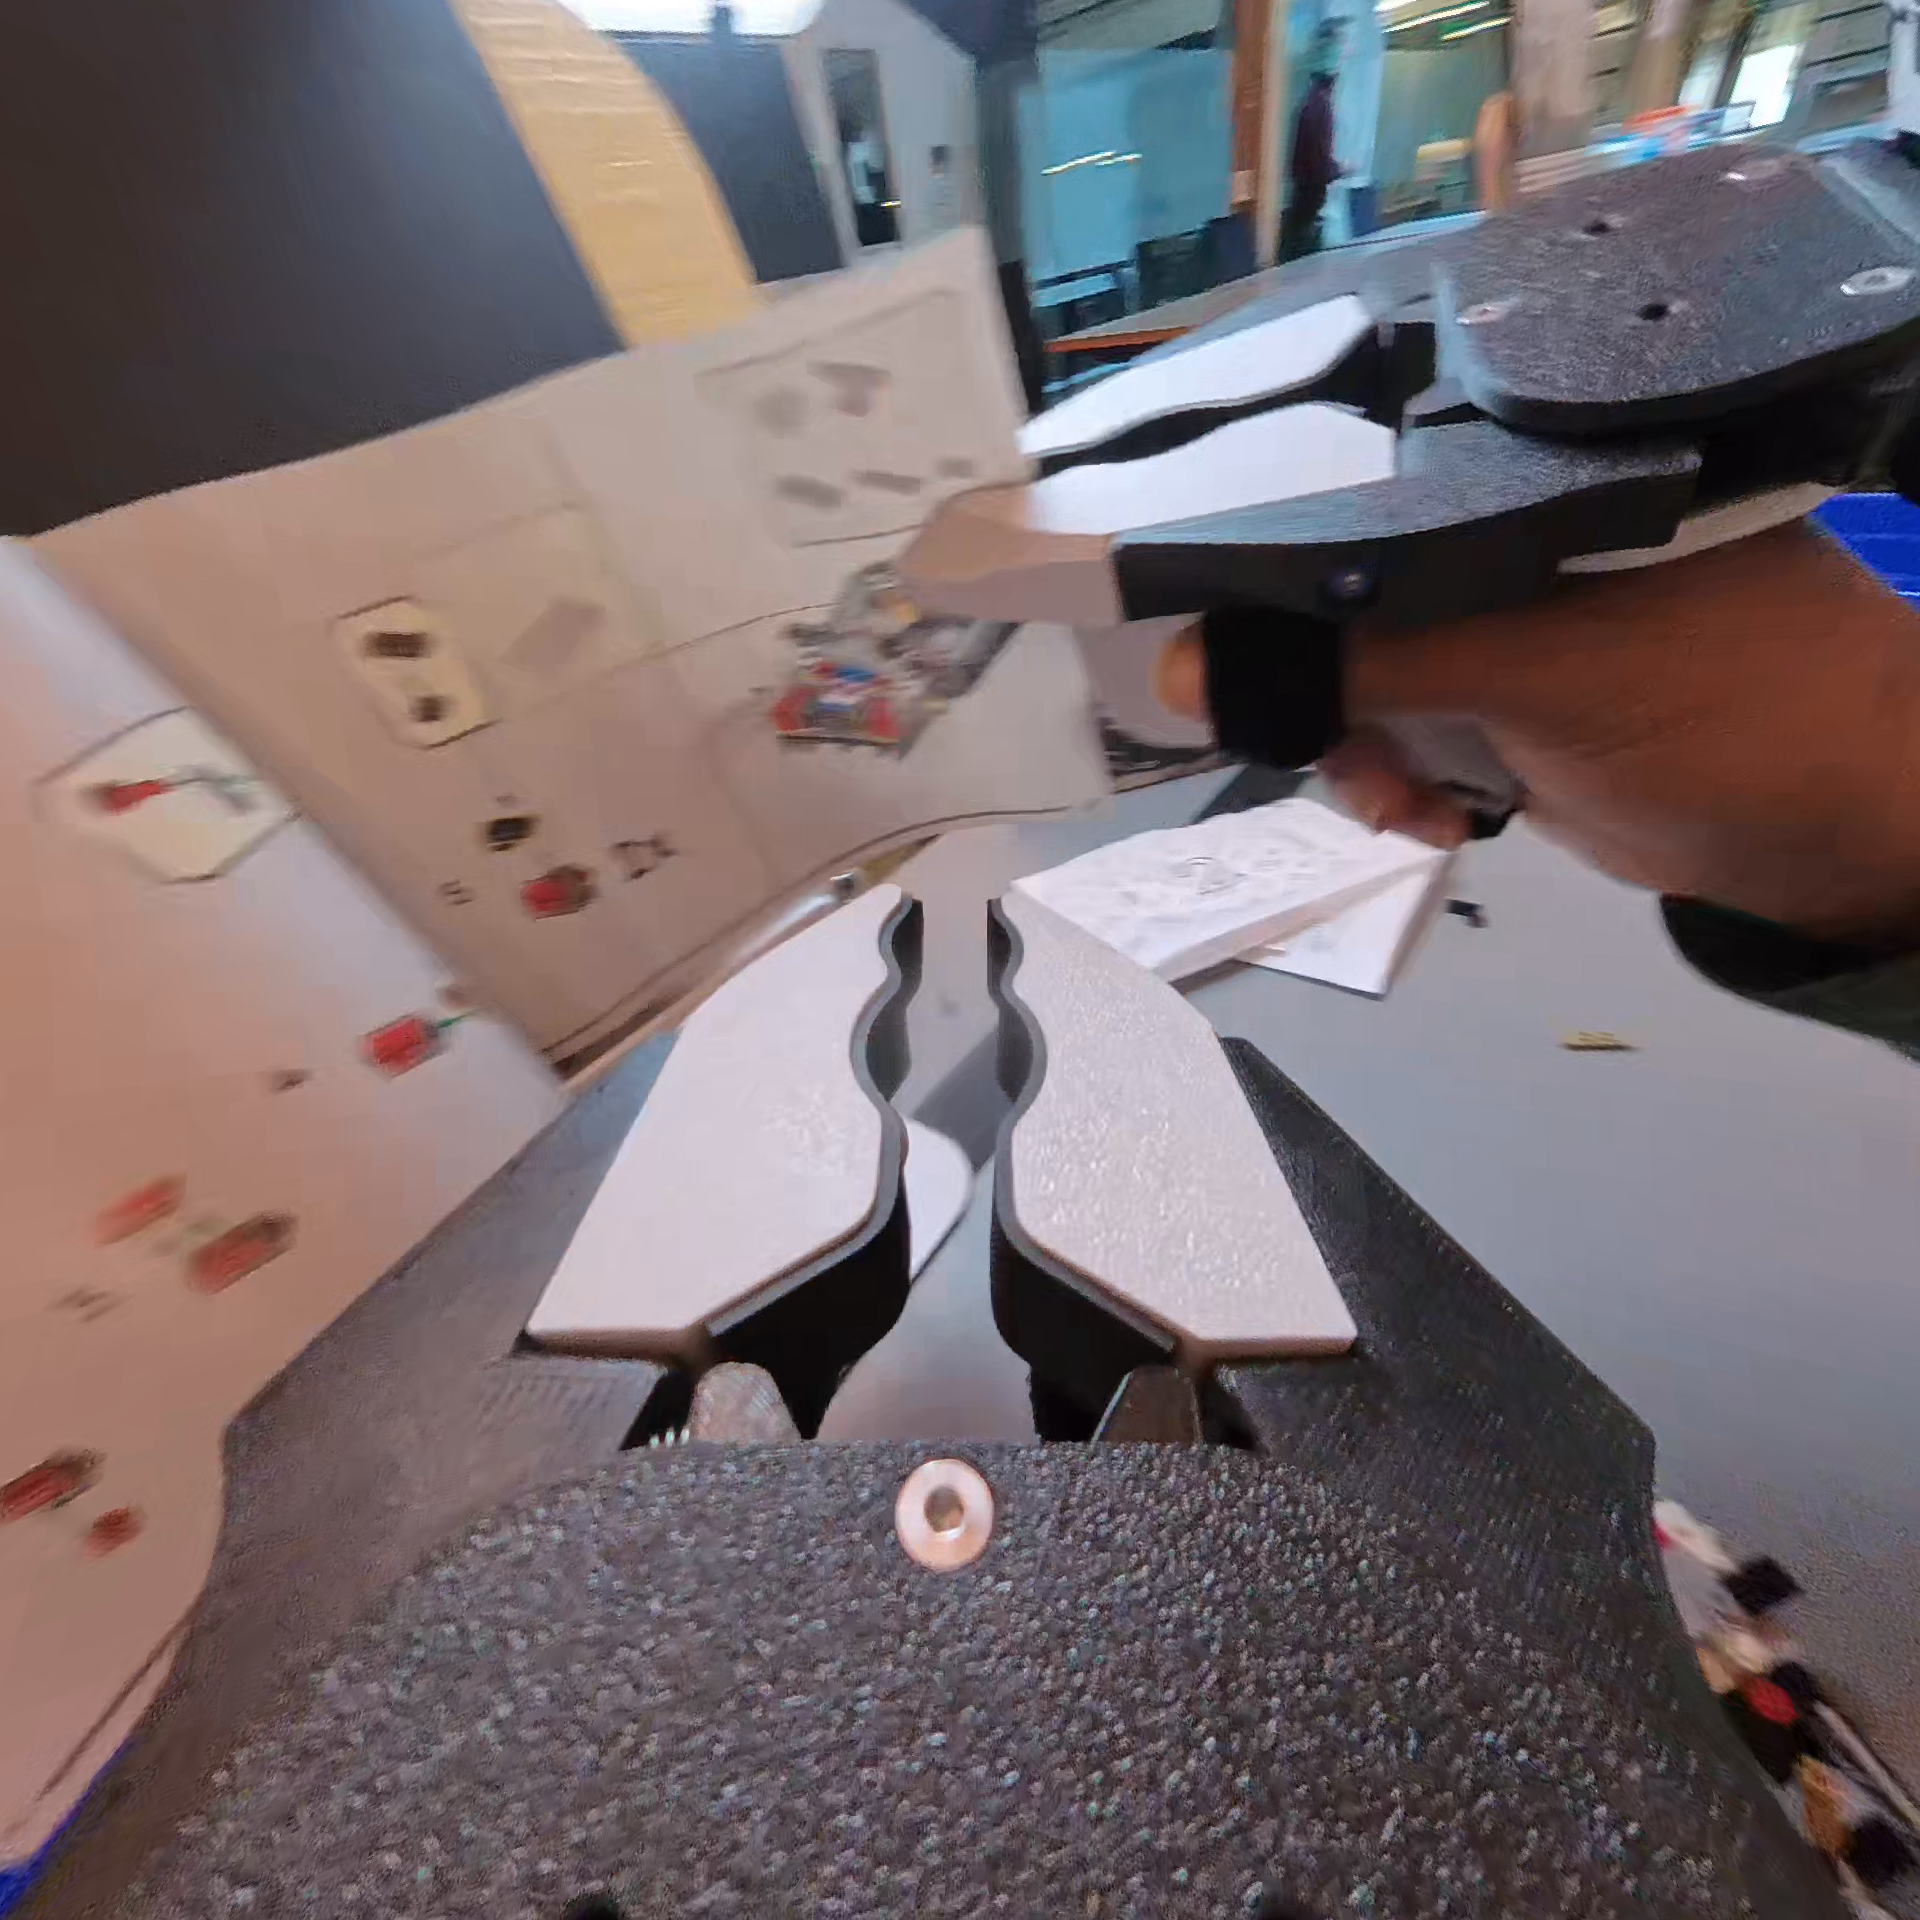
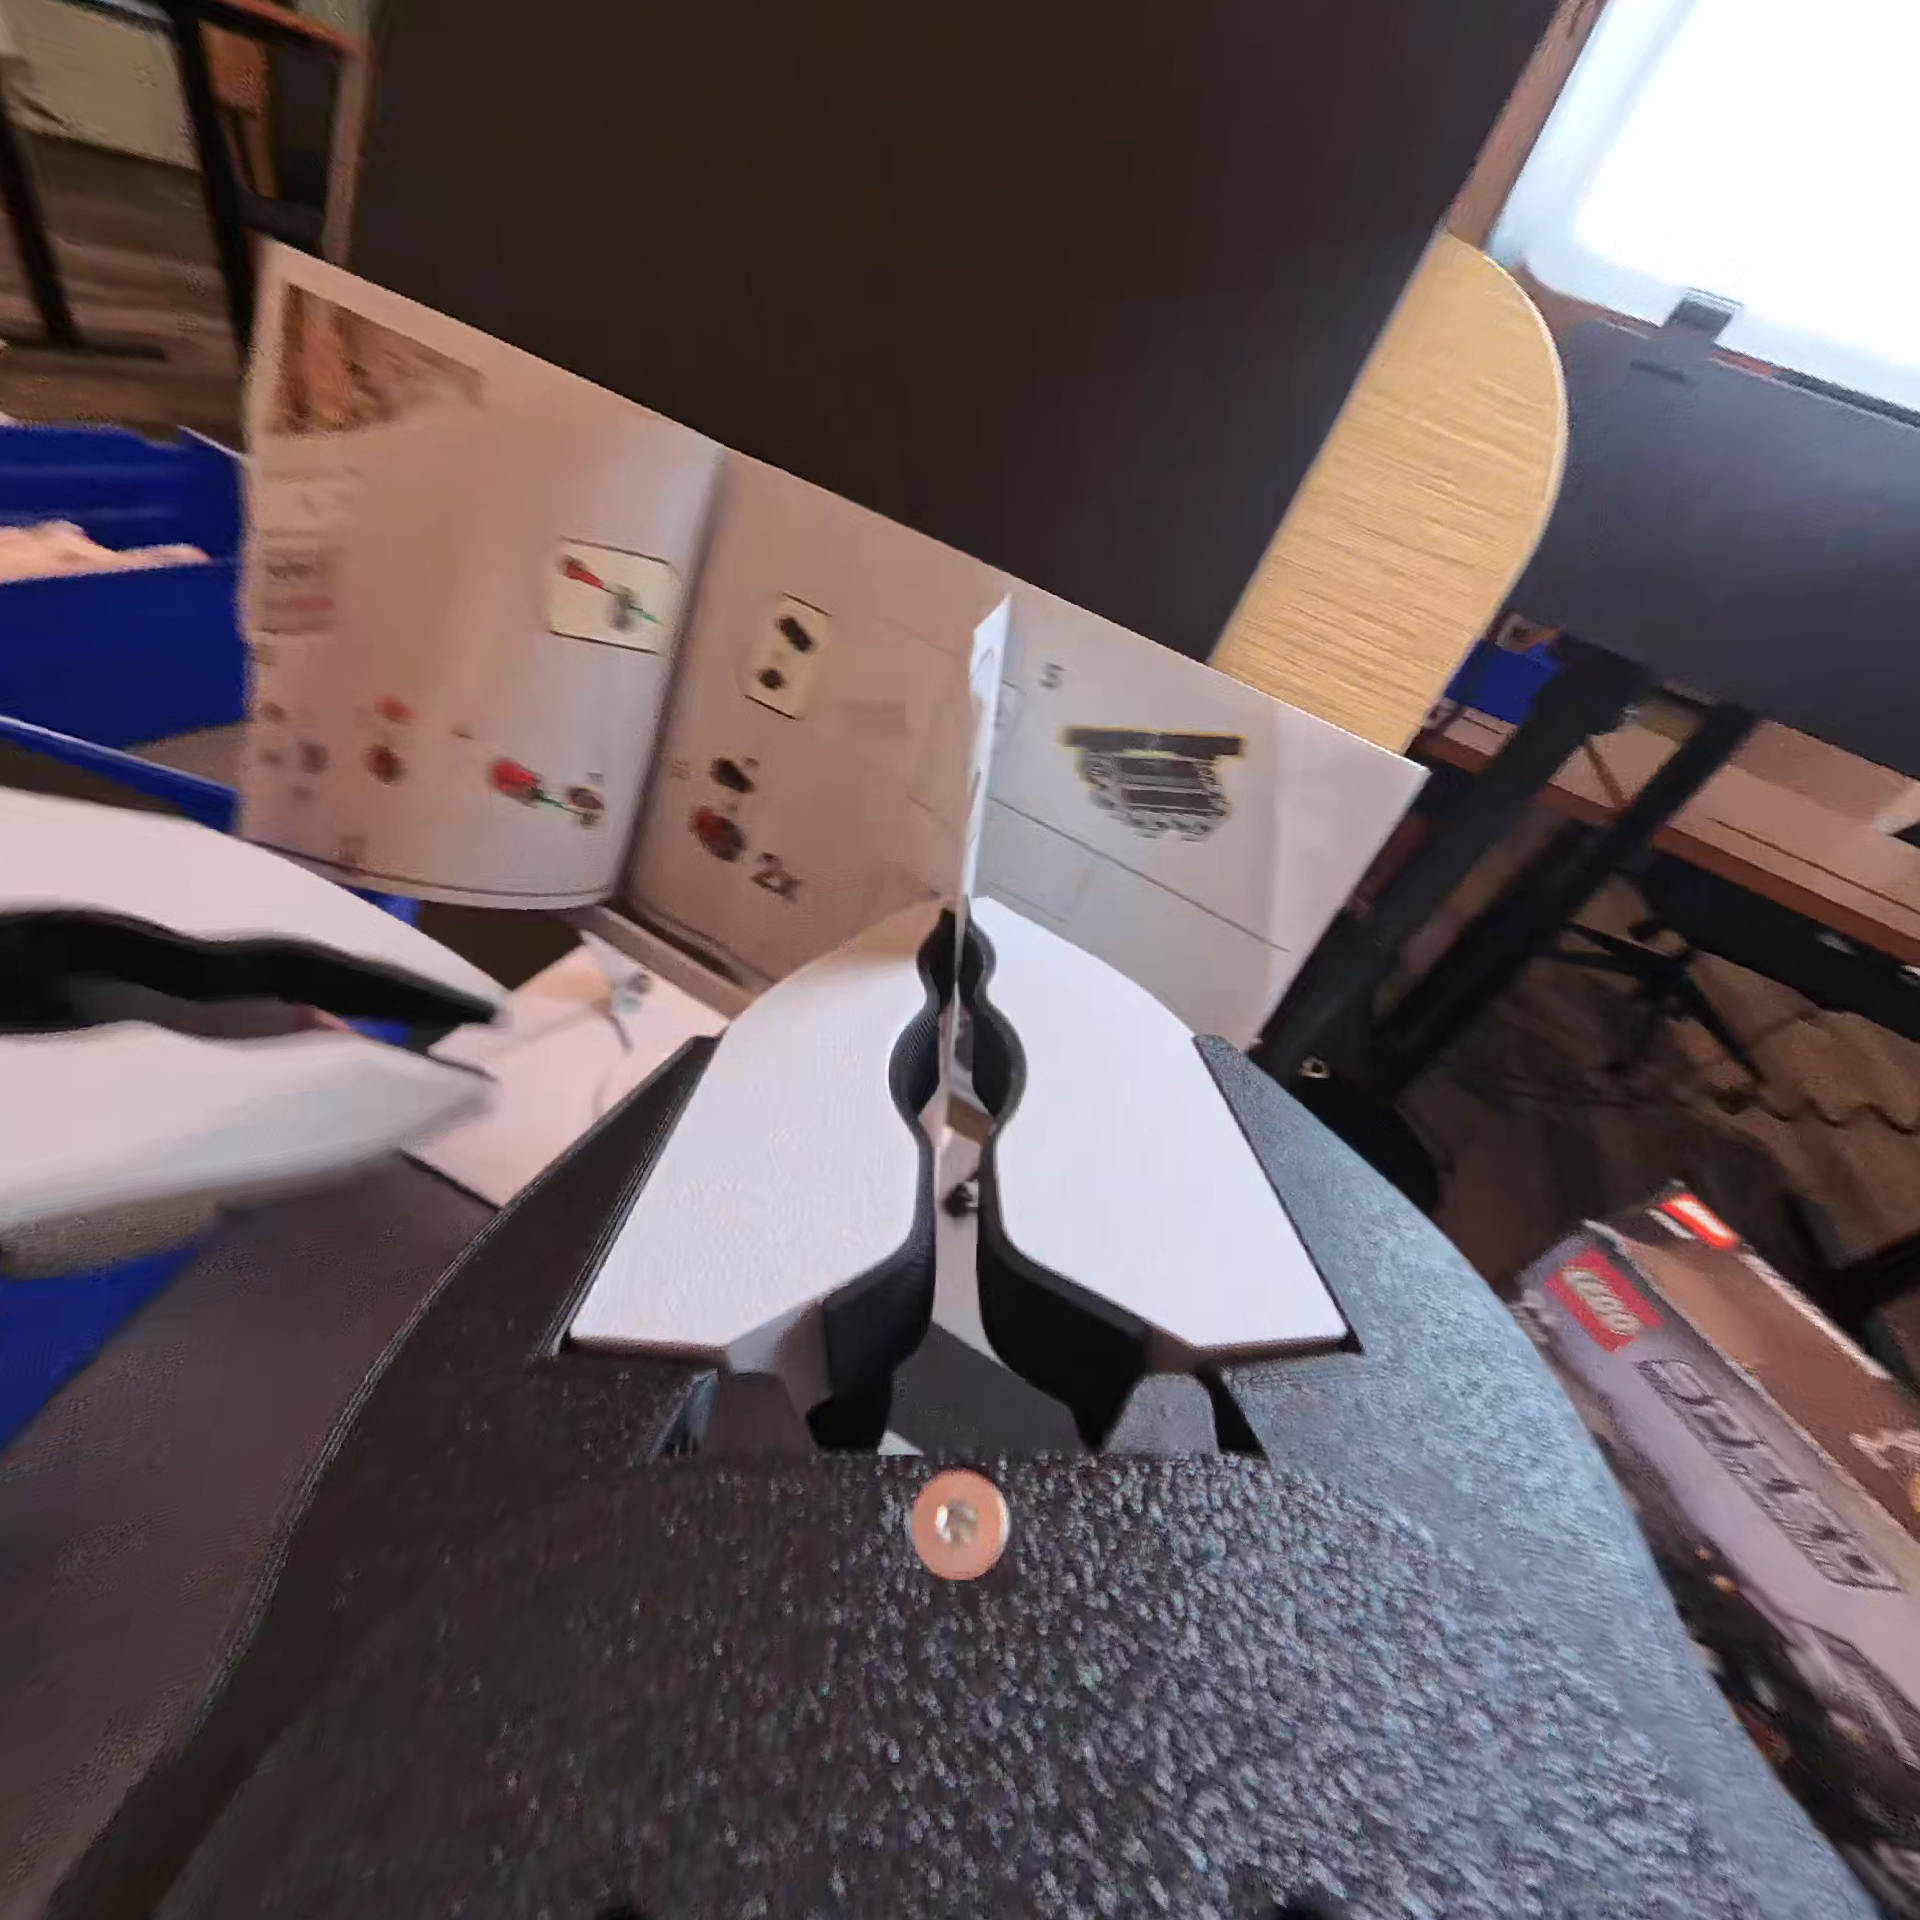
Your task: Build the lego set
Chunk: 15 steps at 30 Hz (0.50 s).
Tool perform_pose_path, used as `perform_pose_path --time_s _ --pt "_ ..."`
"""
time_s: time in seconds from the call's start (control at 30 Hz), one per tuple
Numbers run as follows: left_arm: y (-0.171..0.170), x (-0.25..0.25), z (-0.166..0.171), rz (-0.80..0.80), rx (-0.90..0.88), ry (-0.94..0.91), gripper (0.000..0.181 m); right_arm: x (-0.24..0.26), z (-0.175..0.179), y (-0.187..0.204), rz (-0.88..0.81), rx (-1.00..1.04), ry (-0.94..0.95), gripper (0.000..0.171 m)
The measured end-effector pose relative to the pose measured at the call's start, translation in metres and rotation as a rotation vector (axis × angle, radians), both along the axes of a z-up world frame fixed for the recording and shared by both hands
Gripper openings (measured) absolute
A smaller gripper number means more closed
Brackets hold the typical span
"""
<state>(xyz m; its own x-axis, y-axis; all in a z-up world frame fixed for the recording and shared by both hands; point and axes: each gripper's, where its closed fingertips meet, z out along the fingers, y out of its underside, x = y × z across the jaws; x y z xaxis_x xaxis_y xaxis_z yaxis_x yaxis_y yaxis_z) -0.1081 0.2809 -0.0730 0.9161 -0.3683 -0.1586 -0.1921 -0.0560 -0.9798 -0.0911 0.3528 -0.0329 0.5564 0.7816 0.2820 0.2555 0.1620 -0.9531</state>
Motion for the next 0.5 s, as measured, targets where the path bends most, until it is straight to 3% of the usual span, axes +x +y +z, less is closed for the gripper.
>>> perform_pose_path --time_s 0.17,0.2,0.27,0.5 --pt "0.024 -0.093 -0.016 0.318 -0.162 0.075 0.011 0.002 -0.005 0.053 -0.038 0.024 -0.038 0.0" --pt "0.026 -0.106 -0.017 0.345 -0.165 0.105 0.003 0.002 -0.007 0.062 -0.049 0.032 -0.048 0.0" --pt "0.03 -0.13 -0.016 0.412 -0.158 0.172 0.006 0.001 -0.011 0.073 -0.058 0.052 -0.084 0.002" --pt "0.035 -0.163 -0.024 0.422 -0.139 0.265 0.0 0.008 -0.016 0.084 -0.124 0.07 -0.069 0.01"
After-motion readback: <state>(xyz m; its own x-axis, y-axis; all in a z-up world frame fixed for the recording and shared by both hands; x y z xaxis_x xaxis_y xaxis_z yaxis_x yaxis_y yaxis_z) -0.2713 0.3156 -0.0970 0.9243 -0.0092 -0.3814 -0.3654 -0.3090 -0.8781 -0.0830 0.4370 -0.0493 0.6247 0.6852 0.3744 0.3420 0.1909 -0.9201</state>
